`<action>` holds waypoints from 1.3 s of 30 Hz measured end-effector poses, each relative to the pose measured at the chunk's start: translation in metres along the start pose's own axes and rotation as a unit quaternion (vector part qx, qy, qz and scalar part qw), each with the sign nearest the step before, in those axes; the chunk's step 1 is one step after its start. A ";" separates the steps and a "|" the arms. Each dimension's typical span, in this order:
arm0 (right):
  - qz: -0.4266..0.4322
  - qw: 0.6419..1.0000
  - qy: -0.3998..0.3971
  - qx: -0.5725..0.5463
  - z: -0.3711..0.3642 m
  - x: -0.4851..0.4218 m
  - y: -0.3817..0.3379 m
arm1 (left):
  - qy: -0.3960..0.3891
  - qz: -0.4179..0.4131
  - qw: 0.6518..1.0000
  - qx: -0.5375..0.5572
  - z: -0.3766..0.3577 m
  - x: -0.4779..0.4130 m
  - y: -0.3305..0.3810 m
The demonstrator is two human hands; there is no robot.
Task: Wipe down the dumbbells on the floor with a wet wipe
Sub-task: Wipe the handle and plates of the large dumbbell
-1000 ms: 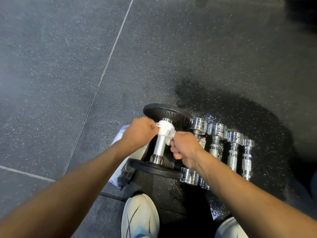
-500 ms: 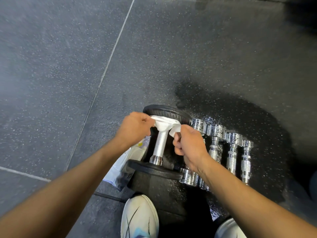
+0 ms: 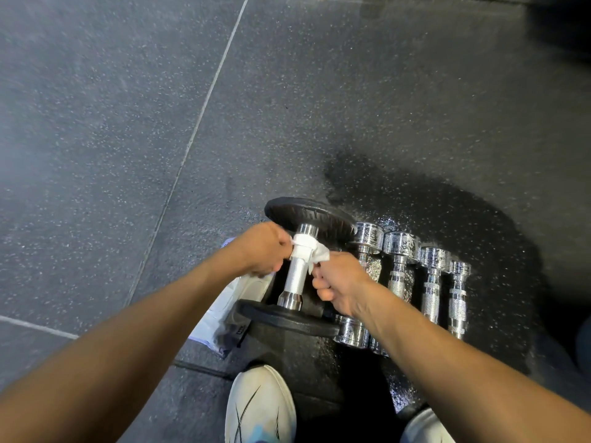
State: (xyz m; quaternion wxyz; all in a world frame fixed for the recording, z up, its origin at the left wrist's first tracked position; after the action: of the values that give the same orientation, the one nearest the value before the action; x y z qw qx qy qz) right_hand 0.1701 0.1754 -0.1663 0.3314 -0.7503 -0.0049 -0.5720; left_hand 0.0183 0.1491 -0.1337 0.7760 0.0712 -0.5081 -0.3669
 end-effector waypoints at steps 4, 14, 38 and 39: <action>-0.003 1.000 0.007 0.002 -0.004 0.006 0.008 | -0.010 -0.010 0.991 -0.131 0.001 0.001 0.005; 0.081 0.994 0.020 0.069 0.008 0.017 -0.005 | -0.018 0.023 0.977 -0.211 0.015 0.006 -0.001; 0.023 0.889 -0.068 0.451 -0.004 0.029 0.004 | -0.197 -0.026 0.919 -0.341 -0.031 0.022 -0.009; 0.030 0.878 -0.073 0.473 -0.004 0.030 0.002 | -0.198 -0.025 0.921 -0.336 -0.032 0.024 -0.010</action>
State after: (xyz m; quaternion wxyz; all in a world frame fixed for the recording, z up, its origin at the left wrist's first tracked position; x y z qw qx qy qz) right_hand 0.1773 0.1609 -0.1407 0.6624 -0.5438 -0.2761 -0.4350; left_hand 0.0449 0.1182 -0.1363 0.6286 -0.2551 -0.4965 -0.5416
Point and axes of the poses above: each hand's wrist, its own x-axis away from the middle knuckle, its own z-axis out of the back of the hand, y = z × x, the point moved 8 cm from there along -x, towards the middle knuckle, and after that the axes turned 2 degrees about -y, right-handed, at the moved point
